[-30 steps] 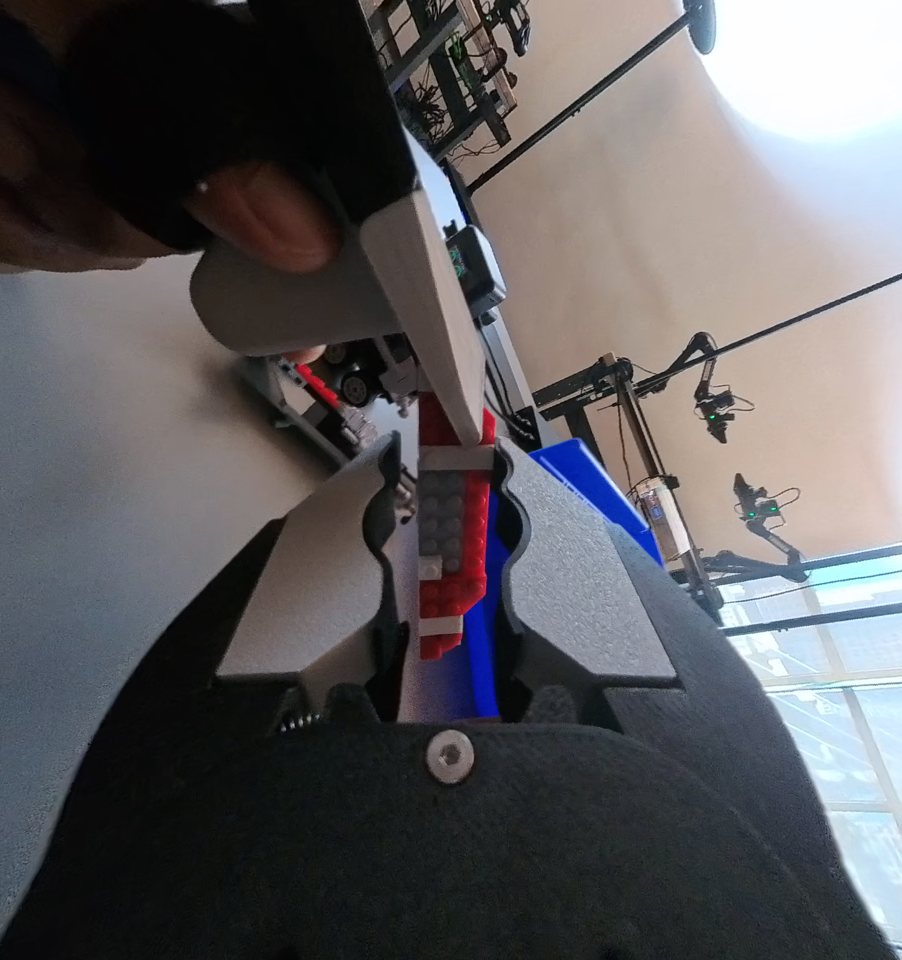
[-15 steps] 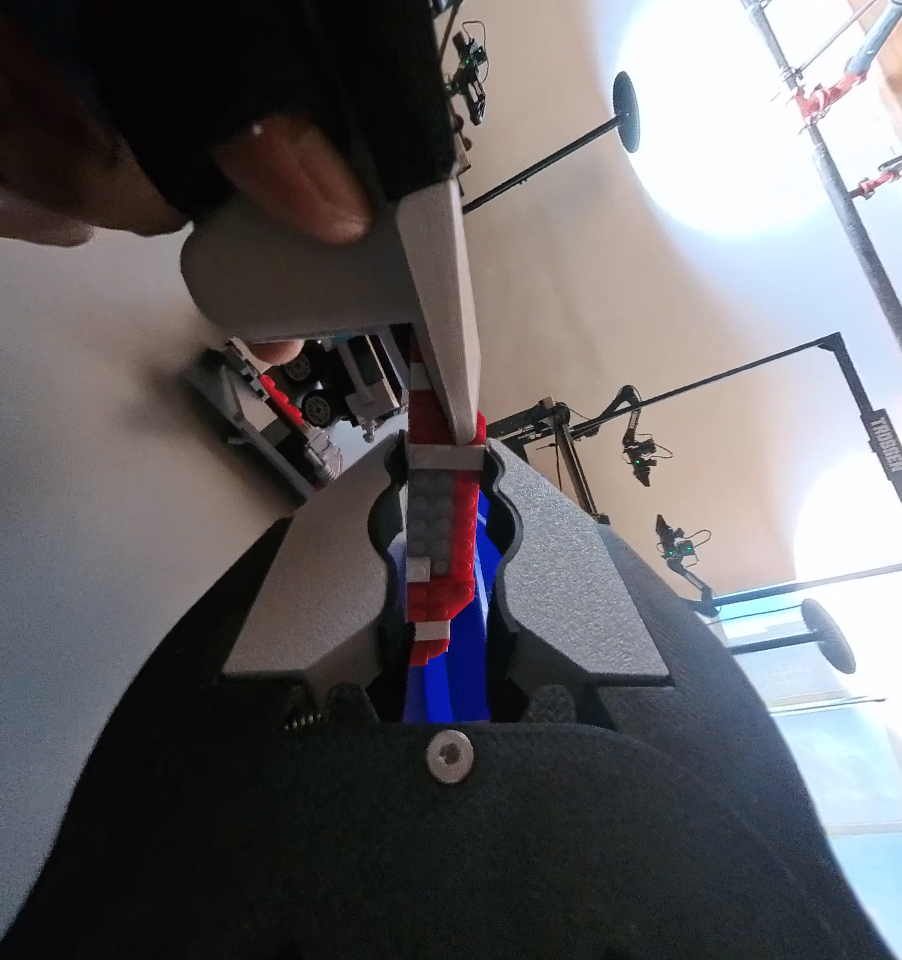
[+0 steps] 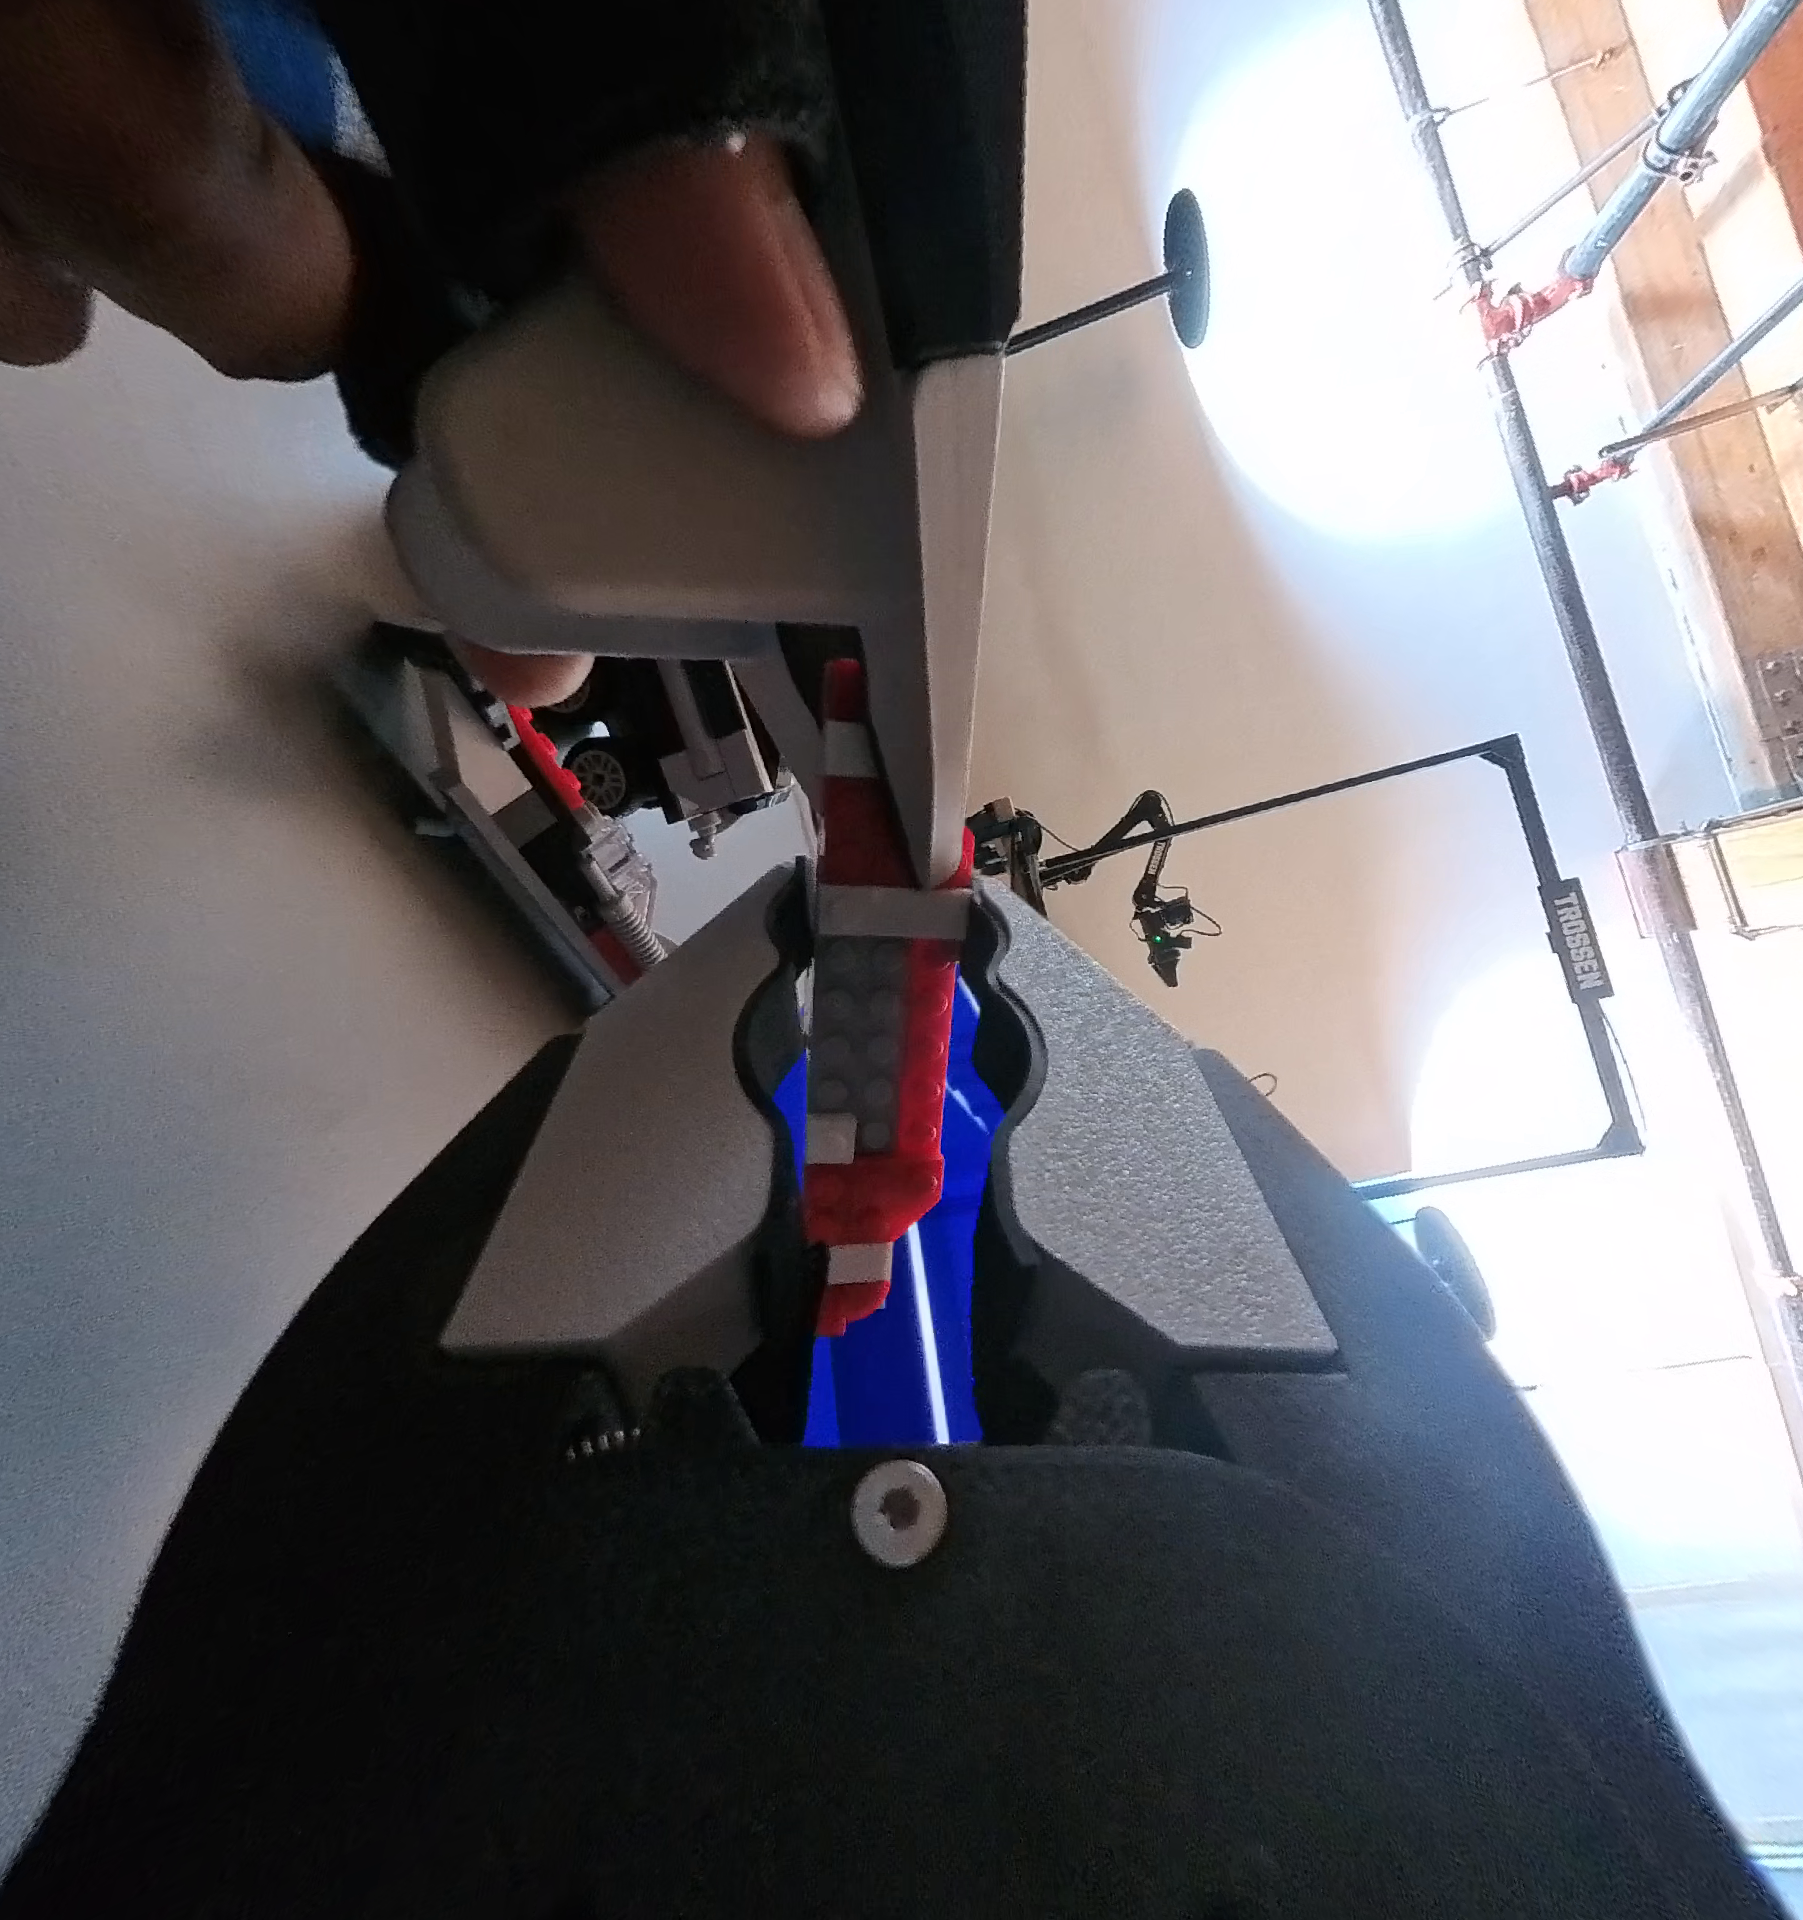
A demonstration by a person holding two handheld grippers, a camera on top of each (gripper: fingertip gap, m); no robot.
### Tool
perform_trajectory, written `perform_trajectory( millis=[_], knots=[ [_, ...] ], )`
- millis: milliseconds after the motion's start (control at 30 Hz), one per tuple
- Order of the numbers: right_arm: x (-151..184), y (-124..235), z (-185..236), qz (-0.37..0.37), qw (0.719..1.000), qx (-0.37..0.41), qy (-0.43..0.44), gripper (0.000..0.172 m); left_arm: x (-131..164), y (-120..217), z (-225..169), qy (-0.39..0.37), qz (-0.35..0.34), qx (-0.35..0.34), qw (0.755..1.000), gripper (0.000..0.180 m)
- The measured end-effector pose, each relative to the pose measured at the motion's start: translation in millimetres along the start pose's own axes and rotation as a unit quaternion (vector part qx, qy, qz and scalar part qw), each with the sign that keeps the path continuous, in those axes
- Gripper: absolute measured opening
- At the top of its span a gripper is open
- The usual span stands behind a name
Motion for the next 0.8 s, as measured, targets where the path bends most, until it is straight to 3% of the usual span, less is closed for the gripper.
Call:
perform_trajectory(
  millis=[800],
  knots=[
    [1.8, 2.8, -4.0, 0.008, 0.998, 0.025, 0.055, 0.029, 0.3, -0.7, -0.4, 0.086, -0.004, 0.037, 0.996, 0.011]
  ],
)
Point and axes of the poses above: each gripper's, where its closed fingertips meet, y back along the fingers, x out of its underside, z = x × y across the jaws, the point moved 2 cm from there along y, back along the fingers, and after that the axes turned 5 degrees about y, right-handed, at the moved point
